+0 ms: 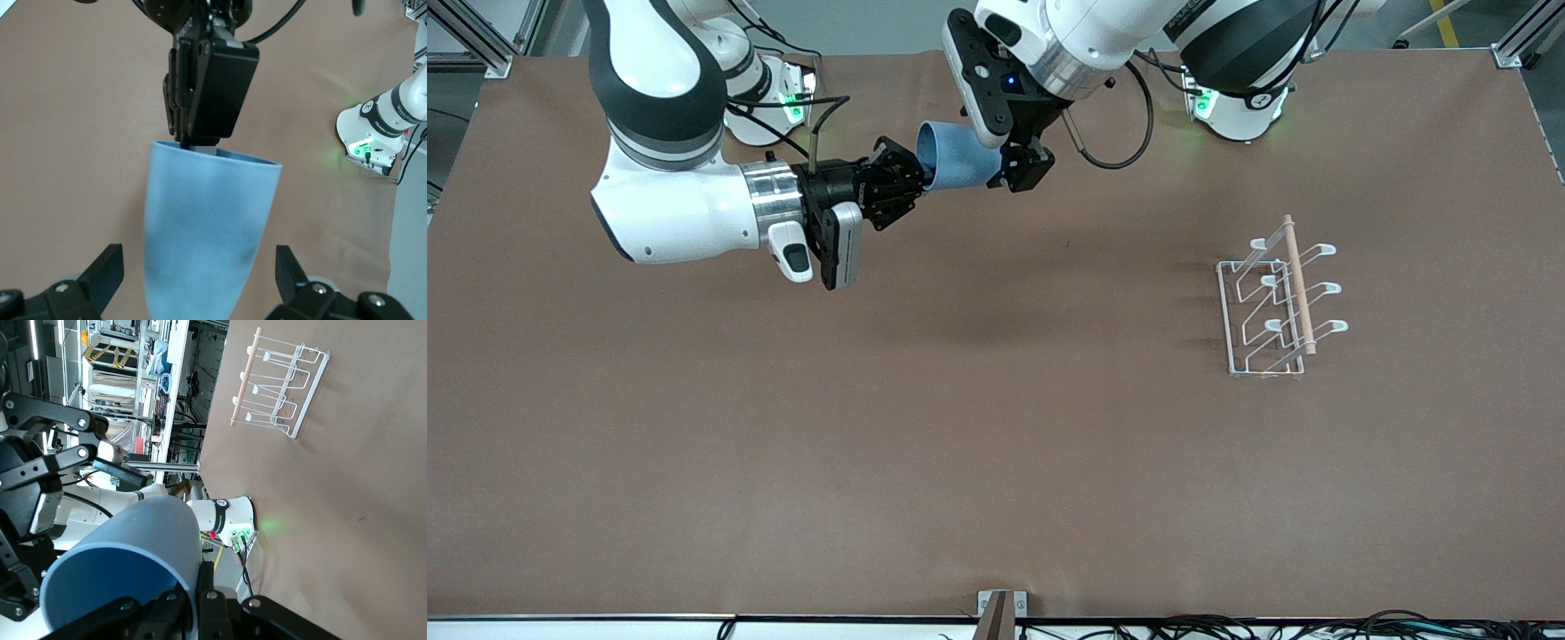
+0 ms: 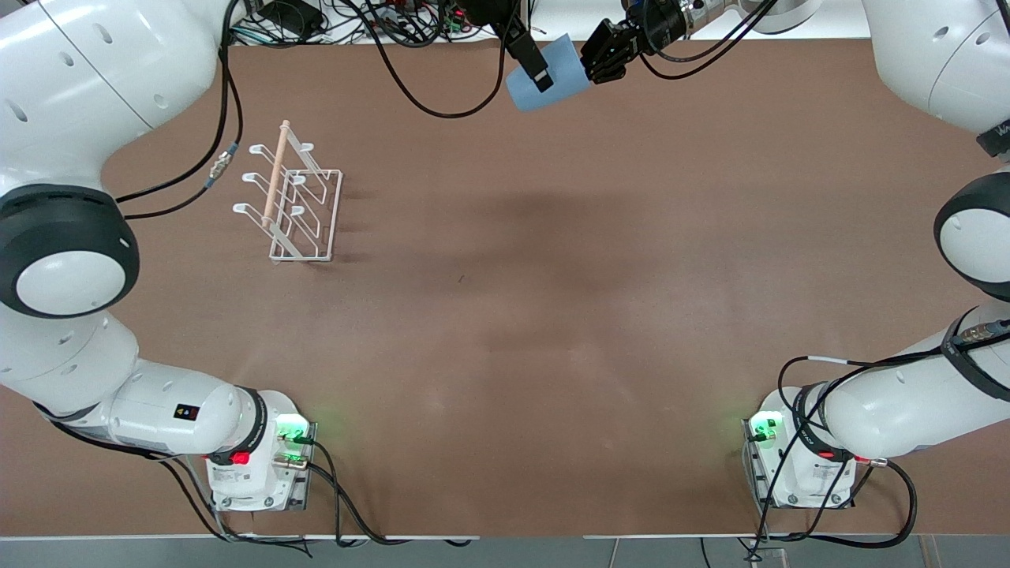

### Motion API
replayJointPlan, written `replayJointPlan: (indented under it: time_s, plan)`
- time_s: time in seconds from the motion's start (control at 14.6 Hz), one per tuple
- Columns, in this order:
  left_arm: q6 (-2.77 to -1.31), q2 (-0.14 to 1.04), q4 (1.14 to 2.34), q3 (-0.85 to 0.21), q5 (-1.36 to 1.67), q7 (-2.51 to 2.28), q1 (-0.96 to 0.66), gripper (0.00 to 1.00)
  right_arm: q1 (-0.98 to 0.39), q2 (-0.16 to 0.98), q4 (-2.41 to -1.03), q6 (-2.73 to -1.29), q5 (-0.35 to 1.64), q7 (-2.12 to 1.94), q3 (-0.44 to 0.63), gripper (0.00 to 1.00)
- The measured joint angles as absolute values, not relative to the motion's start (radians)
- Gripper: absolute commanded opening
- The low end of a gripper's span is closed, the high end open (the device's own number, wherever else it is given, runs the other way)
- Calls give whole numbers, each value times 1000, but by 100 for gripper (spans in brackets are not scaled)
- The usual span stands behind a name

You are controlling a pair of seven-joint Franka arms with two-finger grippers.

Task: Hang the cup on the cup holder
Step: 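Grasp the cup's base with the left gripper beside the right gripper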

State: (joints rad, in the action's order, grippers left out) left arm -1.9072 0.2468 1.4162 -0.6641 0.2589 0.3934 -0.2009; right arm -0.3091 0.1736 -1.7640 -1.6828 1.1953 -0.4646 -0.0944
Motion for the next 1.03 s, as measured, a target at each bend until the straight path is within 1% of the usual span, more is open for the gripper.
replayJointPlan:
  time_s: [0.21,0.48,0.62,0.69,0.76,0.89,0.96,1.03]
  plan:
    - [-1907,259,1417,-664,258,397,-205,100,-309,174,-1764,-1683,1195,-465,-94,3]
    - [-1919,286,1417,-665,229,407,-215,92,-309,175,-1764,-1685,1195,-465,-94,3]
    - [-1929,298,1418,-665,222,407,-229,92,-309,175,-1764,-1685,1195,-465,-95,3]
    - [-1931,302,1418,-665,220,407,-232,89,-310,175,-1764,-1685,1195,-465,-95,3]
    - [-1931,306,1418,-665,220,407,-232,81,-310,176,-1764,-1685,1195,-465,-95,3]
    - [-1931,308,1418,-665,219,407,-233,60,-310,178,-1764,-1692,1195,-466,-94,3]
    - [-1931,308,1418,-665,219,408,-233,52,-309,178,-1763,-1690,1195,-474,-94,3]
    - [-1931,308,1418,-665,219,408,-233,48,-309,179,-1763,-1690,1195,-477,-94,3]
